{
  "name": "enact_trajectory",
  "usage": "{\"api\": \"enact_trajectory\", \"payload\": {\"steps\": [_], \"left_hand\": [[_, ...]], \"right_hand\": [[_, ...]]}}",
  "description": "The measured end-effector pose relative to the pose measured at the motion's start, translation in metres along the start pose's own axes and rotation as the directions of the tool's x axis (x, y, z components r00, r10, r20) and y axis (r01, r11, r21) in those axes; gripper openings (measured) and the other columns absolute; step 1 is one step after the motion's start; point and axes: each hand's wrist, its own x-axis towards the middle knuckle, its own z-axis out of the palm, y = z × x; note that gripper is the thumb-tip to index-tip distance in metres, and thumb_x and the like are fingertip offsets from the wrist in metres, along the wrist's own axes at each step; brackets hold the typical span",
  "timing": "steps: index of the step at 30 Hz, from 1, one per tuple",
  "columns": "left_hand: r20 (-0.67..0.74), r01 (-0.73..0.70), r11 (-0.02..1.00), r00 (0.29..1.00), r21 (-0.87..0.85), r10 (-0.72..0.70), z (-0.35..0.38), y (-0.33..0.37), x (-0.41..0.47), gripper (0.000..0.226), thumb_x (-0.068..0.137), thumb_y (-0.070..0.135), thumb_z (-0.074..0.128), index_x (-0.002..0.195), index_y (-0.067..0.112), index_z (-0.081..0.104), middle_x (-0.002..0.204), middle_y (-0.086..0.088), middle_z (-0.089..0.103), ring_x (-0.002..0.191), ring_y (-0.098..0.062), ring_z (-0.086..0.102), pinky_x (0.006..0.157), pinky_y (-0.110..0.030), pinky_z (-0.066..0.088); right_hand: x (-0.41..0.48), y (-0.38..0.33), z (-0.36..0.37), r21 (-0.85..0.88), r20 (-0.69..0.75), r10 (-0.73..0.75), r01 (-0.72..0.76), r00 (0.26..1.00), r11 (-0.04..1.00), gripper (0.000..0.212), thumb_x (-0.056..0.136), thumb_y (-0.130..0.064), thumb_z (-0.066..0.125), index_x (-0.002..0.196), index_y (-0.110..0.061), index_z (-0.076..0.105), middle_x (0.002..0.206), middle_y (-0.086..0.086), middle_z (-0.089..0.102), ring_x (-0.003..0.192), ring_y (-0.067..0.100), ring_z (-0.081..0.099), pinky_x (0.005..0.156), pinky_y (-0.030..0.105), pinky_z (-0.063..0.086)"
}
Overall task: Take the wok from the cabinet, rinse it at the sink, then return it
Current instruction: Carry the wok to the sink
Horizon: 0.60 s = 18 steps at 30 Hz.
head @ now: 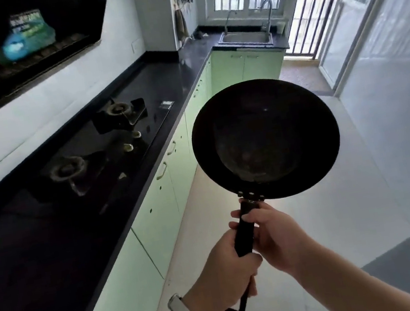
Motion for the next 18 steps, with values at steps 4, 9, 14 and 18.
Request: {"api": "enact_trajectory", "payload": {"steps": [4, 9, 14, 18], "left_hand": [[0.070, -0.008, 1.000, 0.997, 0.008, 0.007, -0.008, 0.011, 0.022, 0.029, 0.086, 0.002, 0.054, 0.107, 0.021, 0.058, 0.056, 0.003, 0.056, 0.042, -0.016, 0.055, 0.044, -0.025, 0.046], [0.149, -0.010, 1.000, 0.989, 0.027, 0.006, -0.015, 0.020, 0.062, 0.027, 0.085, 0.000, 0.053, 0.108, 0.014, 0.058, 0.060, -0.002, 0.055, 0.042, -0.018, 0.053, 0.043, -0.025, 0.045], [0.185, -0.014, 0.996, 0.983, 0.085, -0.002, -0.017, 0.034, 0.118, 0.027, 0.084, 0.000, 0.054, 0.108, 0.012, 0.059, 0.065, -0.005, 0.054, 0.043, -0.015, 0.051, 0.045, -0.026, 0.044], [0.187, -0.005, 0.989, 0.982, 0.146, -0.022, -0.019, 0.055, 0.190, 0.025, 0.084, 0.002, 0.054, 0.108, 0.009, 0.057, 0.067, -0.007, 0.055, 0.041, -0.017, 0.053, 0.044, -0.025, 0.044]], "right_hand": [[0.012, -0.011, 0.001, 0.041, -0.068, -0.042, 0.045, 0.997, 0.998, 0.032, 0.089, 0.009, 0.050, 0.115, -0.001, 0.064, 0.103, 0.018, 0.070, 0.087, 0.031, 0.072, 0.080, 0.042, 0.057], [0.038, -0.028, -0.006, 0.080, -0.126, -0.076, 0.086, 0.989, 0.993, 0.029, 0.088, 0.009, 0.051, 0.112, 0.000, 0.064, 0.103, 0.018, 0.071, 0.087, 0.032, 0.071, 0.078, 0.041, 0.057], [0.084, -0.054, -0.022, 0.121, -0.164, -0.086, 0.106, 0.983, 0.987, 0.029, 0.089, 0.010, 0.049, 0.113, 0.001, 0.062, 0.100, 0.018, 0.070, 0.087, 0.033, 0.072, 0.074, 0.041, 0.058], [0.141, -0.092, -0.038, 0.146, -0.168, -0.090, 0.115, 0.982, 0.983, 0.027, 0.090, 0.010, 0.048, 0.111, 0.000, 0.062, 0.100, 0.018, 0.069, 0.084, 0.032, 0.072, 0.067, 0.037, 0.060]]}}
